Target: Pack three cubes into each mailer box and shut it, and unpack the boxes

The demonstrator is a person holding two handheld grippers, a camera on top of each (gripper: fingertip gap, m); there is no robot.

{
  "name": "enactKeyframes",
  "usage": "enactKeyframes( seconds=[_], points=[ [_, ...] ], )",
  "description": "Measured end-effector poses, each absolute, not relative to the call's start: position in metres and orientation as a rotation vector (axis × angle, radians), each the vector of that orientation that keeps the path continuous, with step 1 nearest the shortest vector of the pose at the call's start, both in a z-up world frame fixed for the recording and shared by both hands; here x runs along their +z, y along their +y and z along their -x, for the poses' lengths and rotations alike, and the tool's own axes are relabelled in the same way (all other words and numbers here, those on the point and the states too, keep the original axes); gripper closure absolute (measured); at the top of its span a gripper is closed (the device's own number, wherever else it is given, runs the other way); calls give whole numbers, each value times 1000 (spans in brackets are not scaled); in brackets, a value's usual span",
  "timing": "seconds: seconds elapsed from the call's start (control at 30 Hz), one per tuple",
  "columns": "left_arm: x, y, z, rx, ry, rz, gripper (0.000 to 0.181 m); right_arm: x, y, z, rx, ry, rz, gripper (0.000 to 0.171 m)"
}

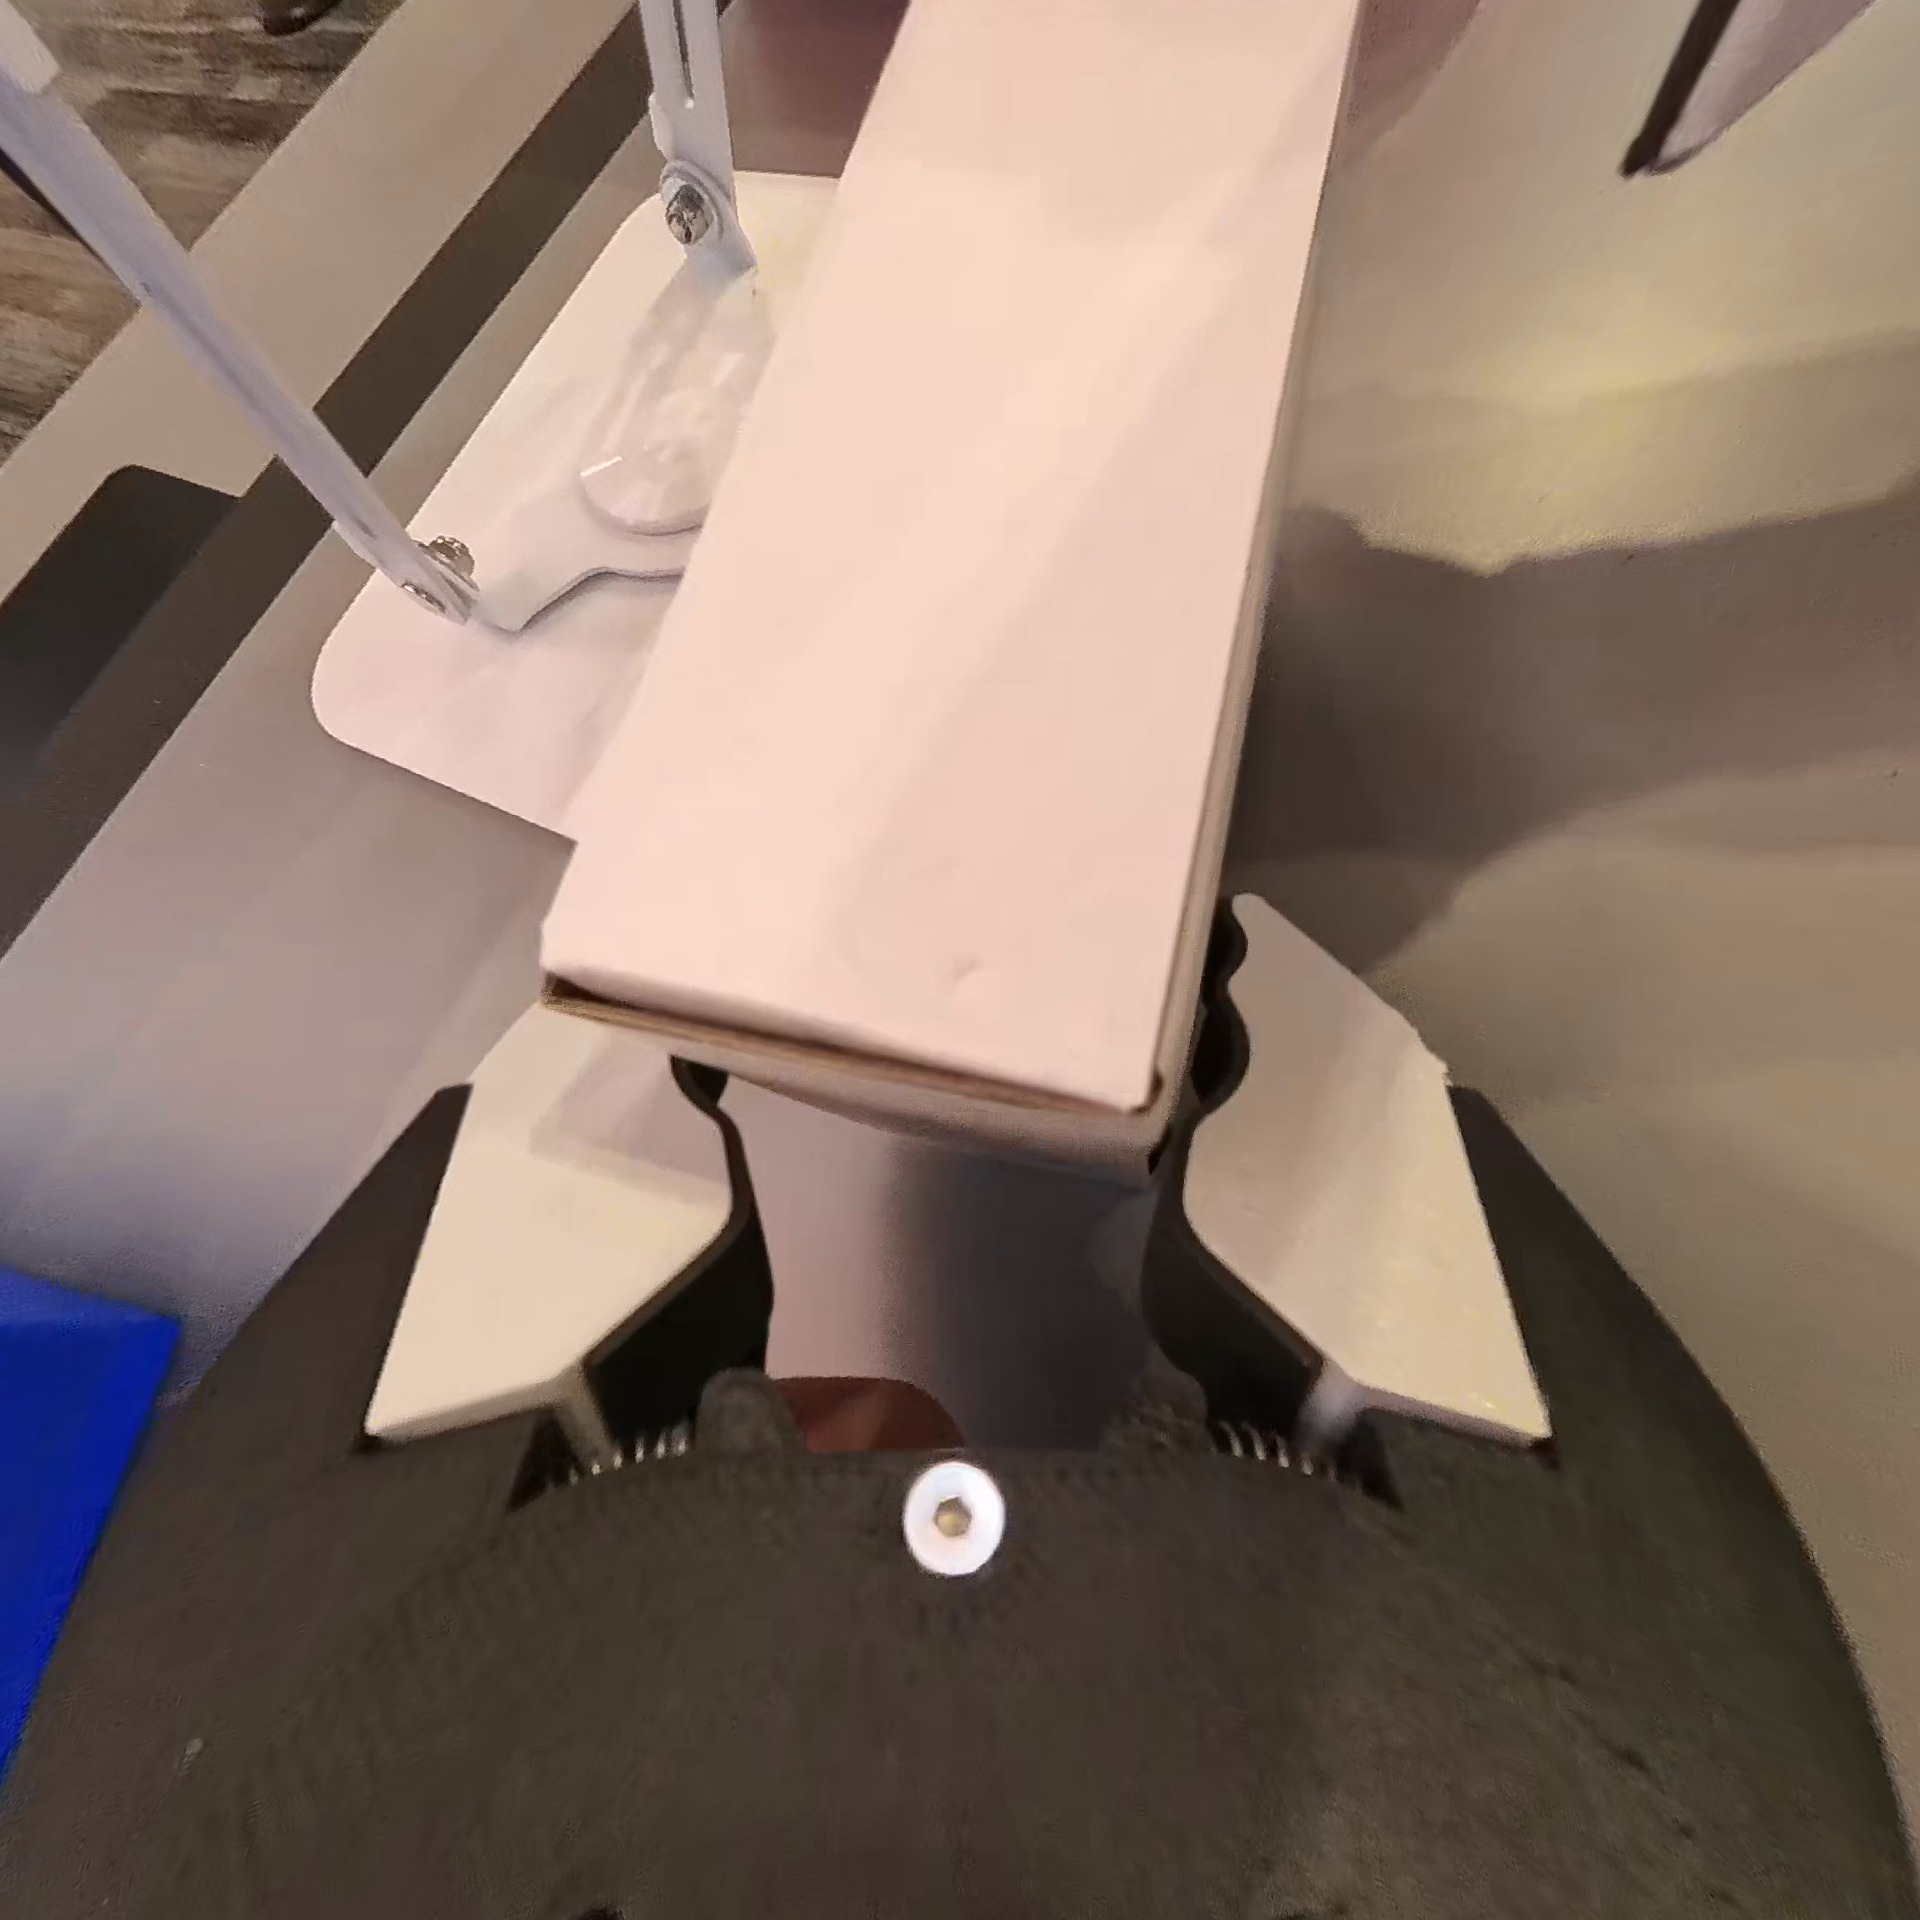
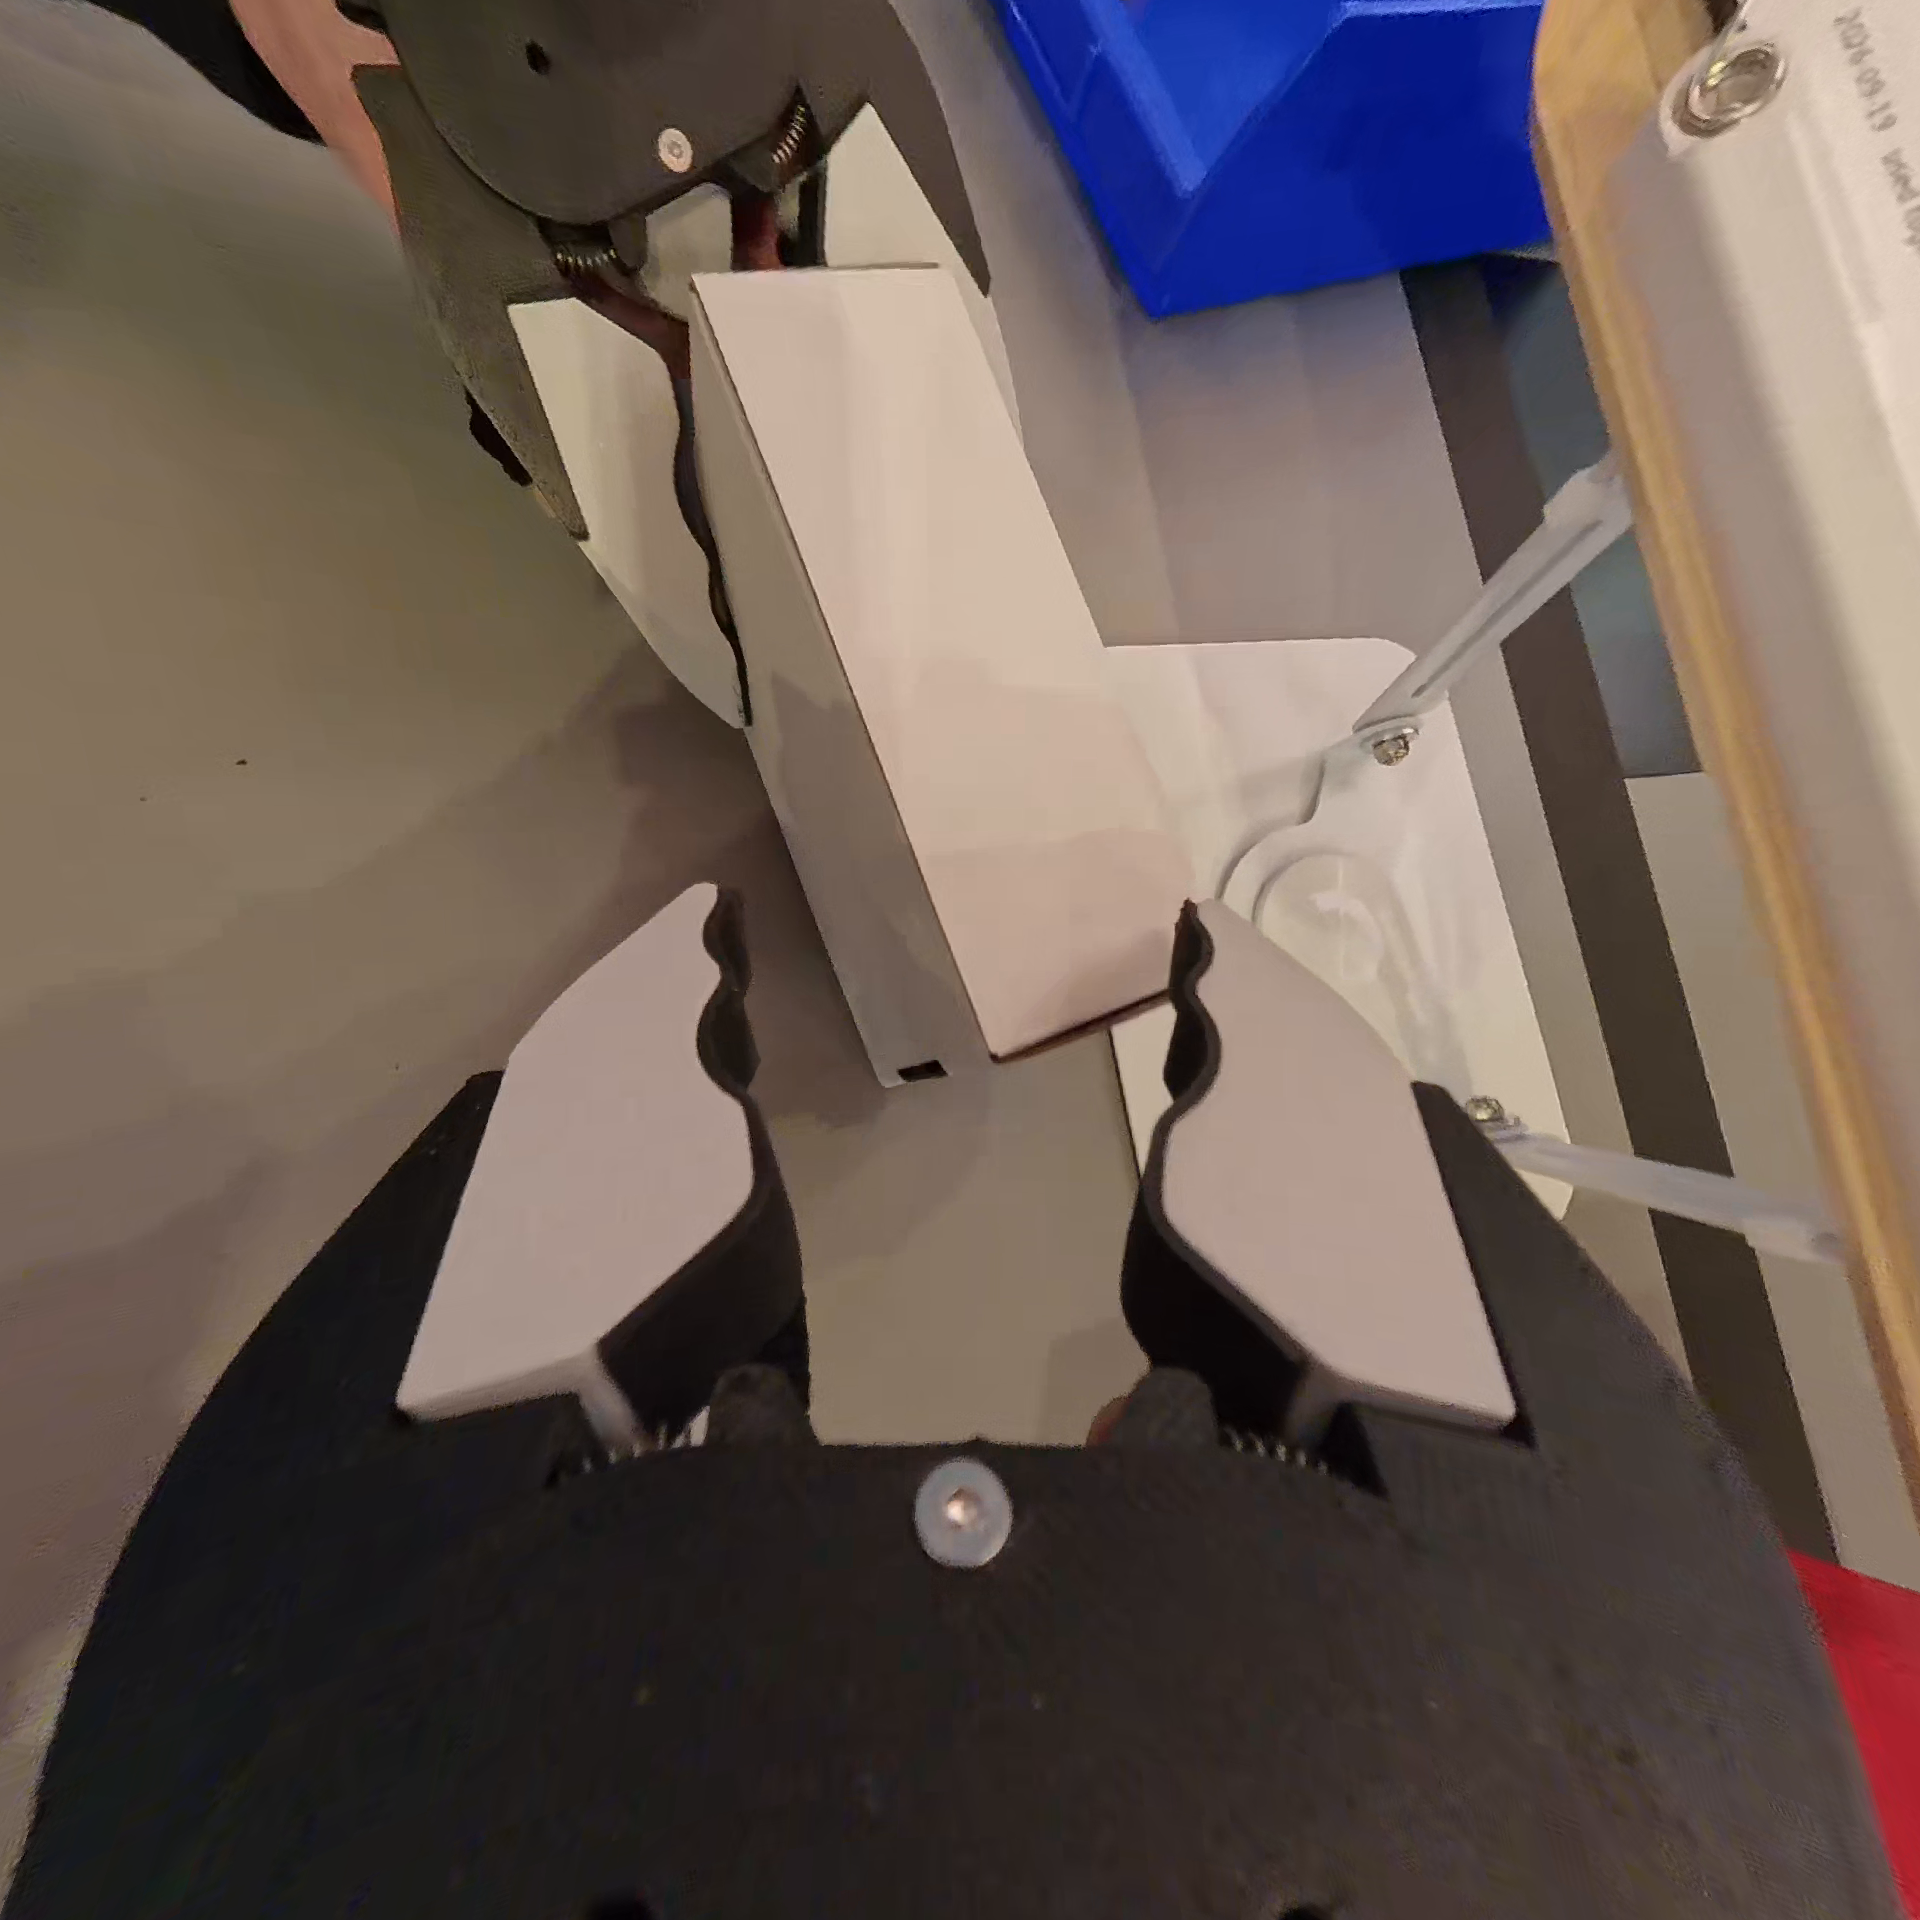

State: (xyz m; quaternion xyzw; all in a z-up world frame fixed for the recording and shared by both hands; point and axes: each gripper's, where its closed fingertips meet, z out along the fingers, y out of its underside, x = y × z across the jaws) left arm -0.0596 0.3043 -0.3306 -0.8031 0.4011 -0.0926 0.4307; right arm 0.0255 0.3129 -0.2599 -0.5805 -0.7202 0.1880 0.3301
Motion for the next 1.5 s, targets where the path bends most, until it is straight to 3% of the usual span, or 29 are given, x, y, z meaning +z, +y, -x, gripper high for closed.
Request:
enactKeyframes(
  seconds=[0.3, 0.47, 1.5],
  points=[
    [-328, 298, 54, -260, 1058, 1975, 97, -259, 314, -14, 346, -2066, 1385, 91],
    [-328, 295, 52, -273, 1080, 1986, 98, -269, 311, -8, 321, -2184, 1379, 112],
    [-328, 285, 40, -238, 1177, 1924, 99, -247, 291, -23, 1276, -2170, 1858, 117]
  ],
)
